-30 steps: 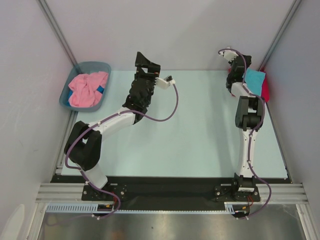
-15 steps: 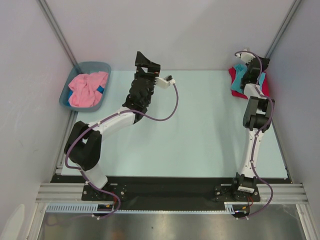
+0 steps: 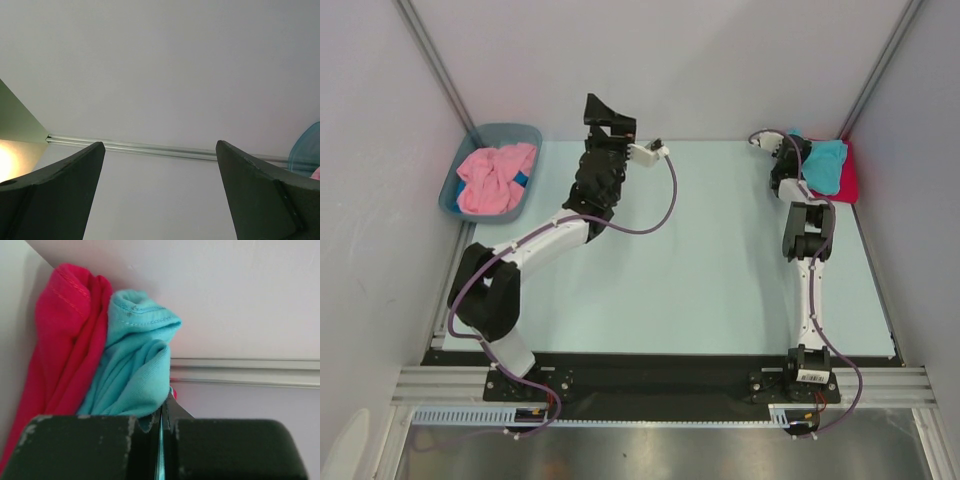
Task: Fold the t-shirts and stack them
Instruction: Neatly place the folded tshirt to the corner
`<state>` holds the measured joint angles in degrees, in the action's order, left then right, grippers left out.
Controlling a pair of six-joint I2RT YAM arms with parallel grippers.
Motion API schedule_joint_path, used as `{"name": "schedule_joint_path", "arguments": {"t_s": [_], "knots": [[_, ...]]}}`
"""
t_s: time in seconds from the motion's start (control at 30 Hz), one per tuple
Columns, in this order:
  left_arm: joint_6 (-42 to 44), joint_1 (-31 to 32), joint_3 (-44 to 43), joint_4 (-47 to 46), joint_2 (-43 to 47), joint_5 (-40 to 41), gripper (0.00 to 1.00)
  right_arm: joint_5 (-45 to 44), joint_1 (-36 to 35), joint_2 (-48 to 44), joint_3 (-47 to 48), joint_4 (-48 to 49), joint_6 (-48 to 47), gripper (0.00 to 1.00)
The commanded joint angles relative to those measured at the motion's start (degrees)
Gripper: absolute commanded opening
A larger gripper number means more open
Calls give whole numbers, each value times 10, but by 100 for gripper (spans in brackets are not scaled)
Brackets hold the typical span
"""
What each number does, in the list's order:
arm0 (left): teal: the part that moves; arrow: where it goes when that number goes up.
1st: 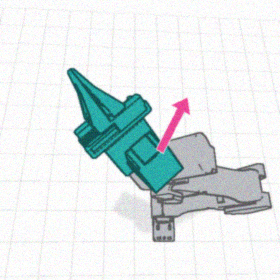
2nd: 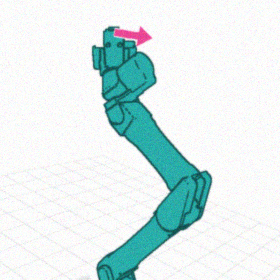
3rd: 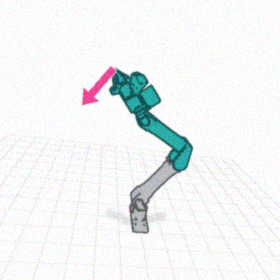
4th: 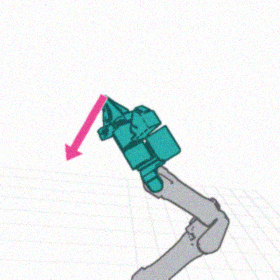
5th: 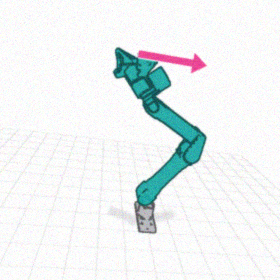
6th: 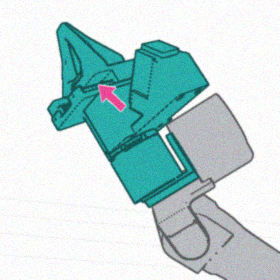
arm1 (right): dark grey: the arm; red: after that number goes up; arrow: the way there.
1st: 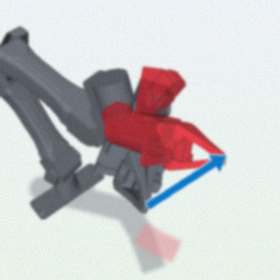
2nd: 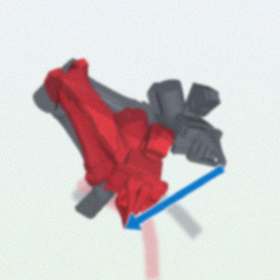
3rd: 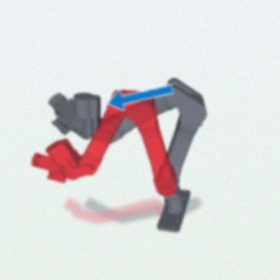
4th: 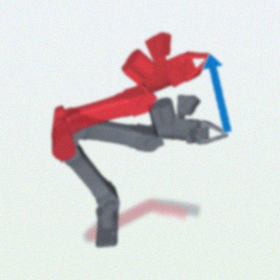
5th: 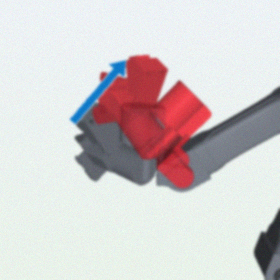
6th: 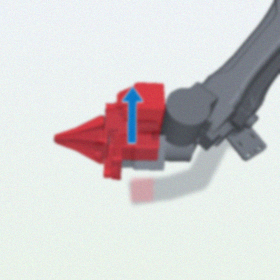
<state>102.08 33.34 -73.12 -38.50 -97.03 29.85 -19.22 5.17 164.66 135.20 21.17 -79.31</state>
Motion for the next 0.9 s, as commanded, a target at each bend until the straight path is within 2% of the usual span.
{"name": "schedule_joint_path", "arguments": {"t_s": [0.0,0.13,0.4,0.87], "knots": [[-16,-5,14,-25,34,9,100,9,-15,-28,-26,-27,22,0],[-22,-7,39,-31,54,7,100,-16,-17,-61,-30,17,28,0],[-29,-12,63,-38,80,4,100,-32,7,-138,-41,19,30,0],[-22,-18,55,-41,85,0,100,-20,65,-125,-114,-8,19,0]]}}
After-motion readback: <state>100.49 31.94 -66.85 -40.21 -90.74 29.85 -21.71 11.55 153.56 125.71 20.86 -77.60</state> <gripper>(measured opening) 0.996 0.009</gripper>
